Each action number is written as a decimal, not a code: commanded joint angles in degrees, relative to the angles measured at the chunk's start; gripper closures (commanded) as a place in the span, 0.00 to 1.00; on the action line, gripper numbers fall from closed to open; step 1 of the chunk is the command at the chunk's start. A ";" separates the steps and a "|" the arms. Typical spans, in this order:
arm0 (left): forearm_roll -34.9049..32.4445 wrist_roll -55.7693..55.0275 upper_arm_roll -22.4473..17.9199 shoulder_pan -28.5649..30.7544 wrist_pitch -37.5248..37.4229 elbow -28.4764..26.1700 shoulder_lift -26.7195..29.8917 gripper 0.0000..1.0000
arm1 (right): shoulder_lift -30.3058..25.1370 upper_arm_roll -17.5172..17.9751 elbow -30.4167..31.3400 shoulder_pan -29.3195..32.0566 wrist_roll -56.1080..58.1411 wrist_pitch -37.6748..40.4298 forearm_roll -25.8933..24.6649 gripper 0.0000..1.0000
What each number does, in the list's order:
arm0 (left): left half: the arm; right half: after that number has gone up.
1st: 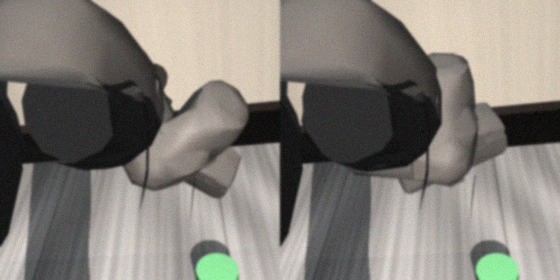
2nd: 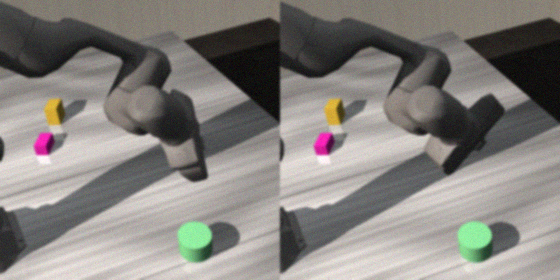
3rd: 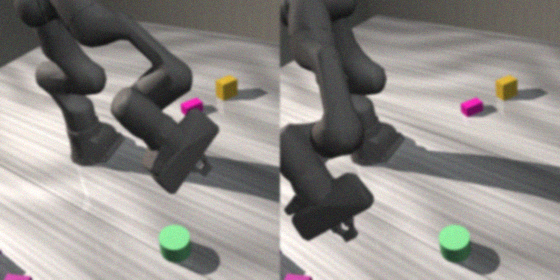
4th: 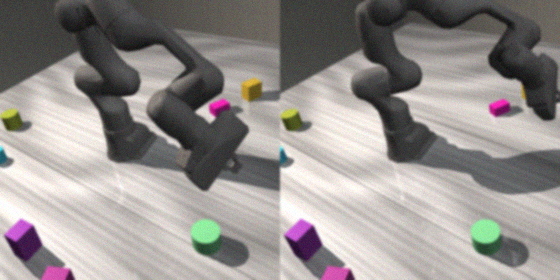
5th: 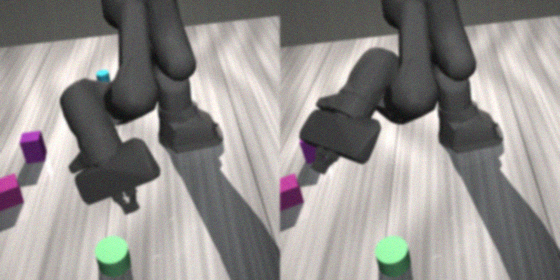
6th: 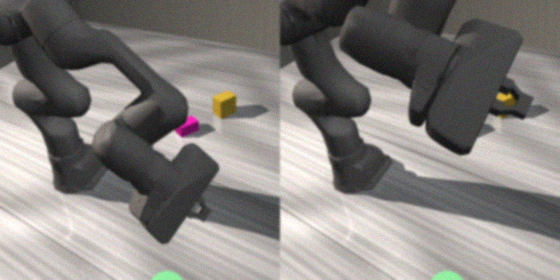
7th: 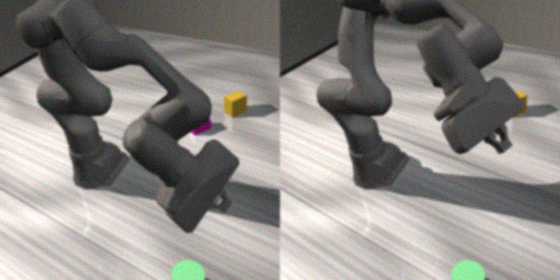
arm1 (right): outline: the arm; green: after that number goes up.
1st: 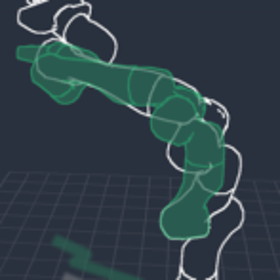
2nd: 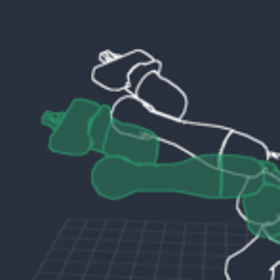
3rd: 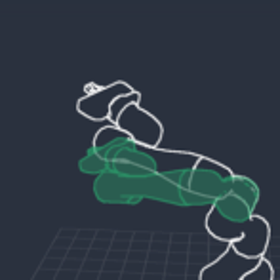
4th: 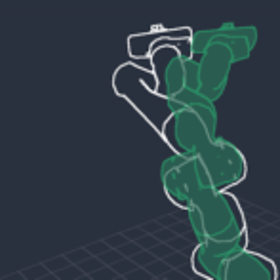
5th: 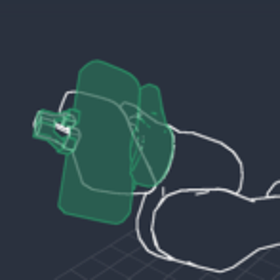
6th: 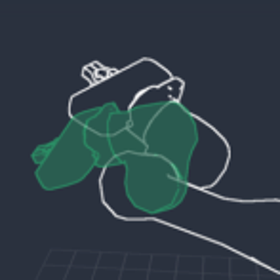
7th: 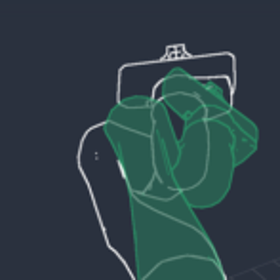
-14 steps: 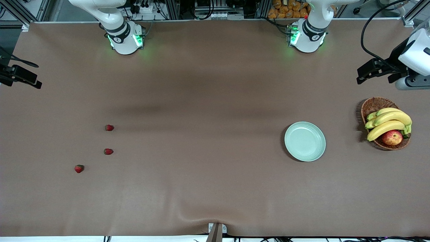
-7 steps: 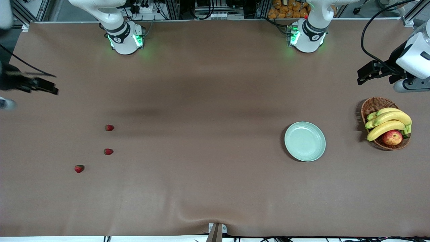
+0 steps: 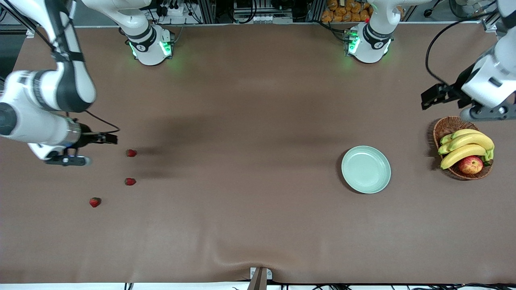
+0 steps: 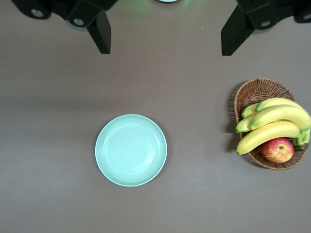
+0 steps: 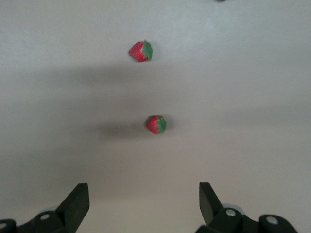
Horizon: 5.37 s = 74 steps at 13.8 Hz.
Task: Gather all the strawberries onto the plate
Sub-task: 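Grasp a strawberry with the right gripper while the left gripper nears the plate, then carry the strawberry toward the left gripper, which closes on it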
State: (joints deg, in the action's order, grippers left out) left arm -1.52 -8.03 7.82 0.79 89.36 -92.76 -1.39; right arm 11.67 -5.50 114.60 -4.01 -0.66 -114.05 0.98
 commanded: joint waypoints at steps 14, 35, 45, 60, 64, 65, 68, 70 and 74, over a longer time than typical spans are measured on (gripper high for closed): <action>-0.94 -0.50 0.44 0.97 35.42 -18.59 -15.92 0.00 | 15.31 -0.22 4.49 0.15 -0.57 -19.54 -0.98 0.00; -0.50 -11.99 6.32 1.50 41.42 -19.92 -19.97 0.06 | 11.63 -0.04 2.40 -4.76 5.32 -19.28 -1.25 1.00; -0.59 -36.79 6.68 -10.99 42.29 -13.76 -27.00 0.14 | 19.25 0.84 -15.08 -27.26 5.40 -19.45 -0.46 1.00; -0.85 -43.57 6.68 -13.54 44.32 -11.92 -30.87 0.12 | 42.73 9.71 -42.70 -37.11 5.41 -20.07 -0.81 0.83; -0.68 -44.62 6.68 -13.54 44.32 -10.95 -31.75 0.11 | 43.18 9.63 -42.88 -37.82 5.49 -19.90 -1.33 0.00; -0.59 -44.71 6.68 -13.54 44.32 -10.51 -32.09 0.11 | 42.74 9.63 -42.79 -37.82 5.49 -19.72 -1.42 0.00; -0.50 -48.38 6.68 -14.67 44.32 -9.11 -32.89 0.11 | 40.11 9.63 -42.36 -37.30 5.41 -19.02 -1.16 0.00; -0.50 -53.38 6.77 -15.90 44.32 -6.39 -34.37 0.11 | 37.13 9.45 -41.91 -36.33 5.23 -15.35 -1.16 0.00; -0.50 -65.43 6.77 -21.44 44.32 2.13 -39.99 0.19 | 32.81 9.36 -41.91 -28.53 4.96 -11.11 -1.15 0.00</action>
State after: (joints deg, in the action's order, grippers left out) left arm -1.65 -68.38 14.85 -18.12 133.76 -96.54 -36.92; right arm 47.07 2.86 71.39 -37.67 4.35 -126.50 0.55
